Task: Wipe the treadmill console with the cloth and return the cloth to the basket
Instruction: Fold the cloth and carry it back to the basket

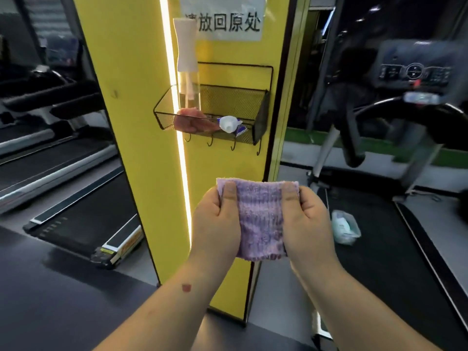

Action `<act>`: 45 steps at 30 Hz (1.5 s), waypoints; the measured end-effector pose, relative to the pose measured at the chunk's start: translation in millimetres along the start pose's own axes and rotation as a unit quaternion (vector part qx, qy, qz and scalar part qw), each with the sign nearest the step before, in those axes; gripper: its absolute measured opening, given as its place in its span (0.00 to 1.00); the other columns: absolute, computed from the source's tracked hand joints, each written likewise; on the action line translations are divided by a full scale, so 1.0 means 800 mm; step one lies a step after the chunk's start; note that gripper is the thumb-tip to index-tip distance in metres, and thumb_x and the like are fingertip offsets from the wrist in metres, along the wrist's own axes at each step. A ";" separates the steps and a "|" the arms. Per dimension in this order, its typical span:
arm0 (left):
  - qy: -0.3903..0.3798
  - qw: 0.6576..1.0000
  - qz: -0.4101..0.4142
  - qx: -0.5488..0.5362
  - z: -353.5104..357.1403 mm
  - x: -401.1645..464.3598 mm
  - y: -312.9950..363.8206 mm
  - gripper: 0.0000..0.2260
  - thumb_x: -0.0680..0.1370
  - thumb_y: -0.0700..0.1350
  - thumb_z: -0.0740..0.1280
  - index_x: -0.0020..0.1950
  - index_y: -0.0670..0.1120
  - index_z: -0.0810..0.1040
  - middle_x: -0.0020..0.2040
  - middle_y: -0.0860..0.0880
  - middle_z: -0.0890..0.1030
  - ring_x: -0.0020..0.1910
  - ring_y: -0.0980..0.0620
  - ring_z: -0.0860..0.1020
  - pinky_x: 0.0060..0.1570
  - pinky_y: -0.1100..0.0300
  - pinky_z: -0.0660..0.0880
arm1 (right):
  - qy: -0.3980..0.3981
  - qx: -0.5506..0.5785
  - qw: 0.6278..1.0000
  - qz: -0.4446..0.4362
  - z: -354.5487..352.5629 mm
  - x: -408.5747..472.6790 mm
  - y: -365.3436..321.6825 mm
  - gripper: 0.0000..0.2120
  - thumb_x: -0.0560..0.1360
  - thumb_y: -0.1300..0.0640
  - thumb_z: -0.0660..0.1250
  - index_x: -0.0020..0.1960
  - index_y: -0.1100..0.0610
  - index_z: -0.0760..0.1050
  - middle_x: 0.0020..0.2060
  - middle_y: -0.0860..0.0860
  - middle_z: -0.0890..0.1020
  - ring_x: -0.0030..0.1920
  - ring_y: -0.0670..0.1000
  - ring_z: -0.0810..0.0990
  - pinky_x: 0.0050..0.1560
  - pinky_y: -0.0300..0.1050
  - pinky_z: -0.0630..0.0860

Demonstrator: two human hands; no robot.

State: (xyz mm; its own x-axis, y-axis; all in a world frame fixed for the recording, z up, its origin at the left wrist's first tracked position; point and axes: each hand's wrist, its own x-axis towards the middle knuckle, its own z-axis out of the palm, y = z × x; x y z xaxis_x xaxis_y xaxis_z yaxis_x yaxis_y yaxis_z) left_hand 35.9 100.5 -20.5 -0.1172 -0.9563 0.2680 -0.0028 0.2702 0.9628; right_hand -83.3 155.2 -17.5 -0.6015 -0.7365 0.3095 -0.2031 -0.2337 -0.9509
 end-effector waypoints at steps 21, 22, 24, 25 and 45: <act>-0.080 0.977 -0.187 -0.064 0.068 0.202 -0.041 0.07 0.82 0.52 0.67 0.48 0.52 0.81 0.46 0.50 0.87 0.46 0.48 0.86 0.48 0.46 0.84 | 0.016 -0.012 0.999 0.040 0.034 0.174 0.052 0.19 0.80 0.59 0.67 0.57 0.36 0.68 0.49 0.55 0.81 0.43 0.58 0.86 0.36 0.60 0.84; -0.069 0.982 -0.169 -0.043 0.073 0.214 -0.046 0.08 0.82 0.52 0.67 0.47 0.51 0.81 0.45 0.50 0.86 0.46 0.47 0.86 0.48 0.45 0.84 | 0.018 -0.029 0.999 0.034 0.039 0.186 0.057 0.17 0.81 0.59 0.66 0.54 0.35 0.69 0.49 0.55 0.81 0.44 0.59 0.86 0.35 0.58 0.84; -0.051 0.991 -0.127 0.010 0.083 0.235 -0.058 0.09 0.79 0.52 0.68 0.44 0.49 0.82 0.42 0.45 0.86 0.43 0.43 0.85 0.45 0.44 0.84 | 0.019 -0.044 0.998 0.034 0.050 0.208 0.071 0.14 0.81 0.58 0.64 0.49 0.37 0.74 0.48 0.52 0.82 0.46 0.58 0.85 0.35 0.57 0.84; -0.038 0.993 -0.104 0.041 0.087 0.244 -0.063 0.09 0.78 0.51 0.68 0.44 0.47 0.81 0.41 0.43 0.85 0.40 0.43 0.83 0.41 0.49 0.83 | 0.018 -0.039 0.998 0.039 0.055 0.218 0.079 0.13 0.80 0.57 0.63 0.49 0.38 0.77 0.50 0.52 0.82 0.47 0.58 0.85 0.37 0.58 0.84; -0.144 0.965 -0.003 0.219 0.109 0.266 -0.078 0.11 0.82 0.37 0.59 0.44 0.48 0.77 0.39 0.55 0.71 0.38 0.60 0.71 0.30 0.73 0.65 | -0.036 -0.103 0.990 0.095 0.070 0.253 0.123 0.15 0.78 0.52 0.58 0.50 0.42 0.83 0.55 0.54 0.81 0.50 0.63 0.85 0.41 0.63 0.84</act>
State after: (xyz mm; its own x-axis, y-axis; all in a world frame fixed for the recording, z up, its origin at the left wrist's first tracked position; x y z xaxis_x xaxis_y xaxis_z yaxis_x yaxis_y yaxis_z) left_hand -75.3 -110.5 -26.4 -0.3873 -0.9041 0.1809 -0.4166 0.3466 0.8404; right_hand -181.9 -52.4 -48.7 -0.5888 -0.7998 0.1165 -0.2483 0.0419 -0.9678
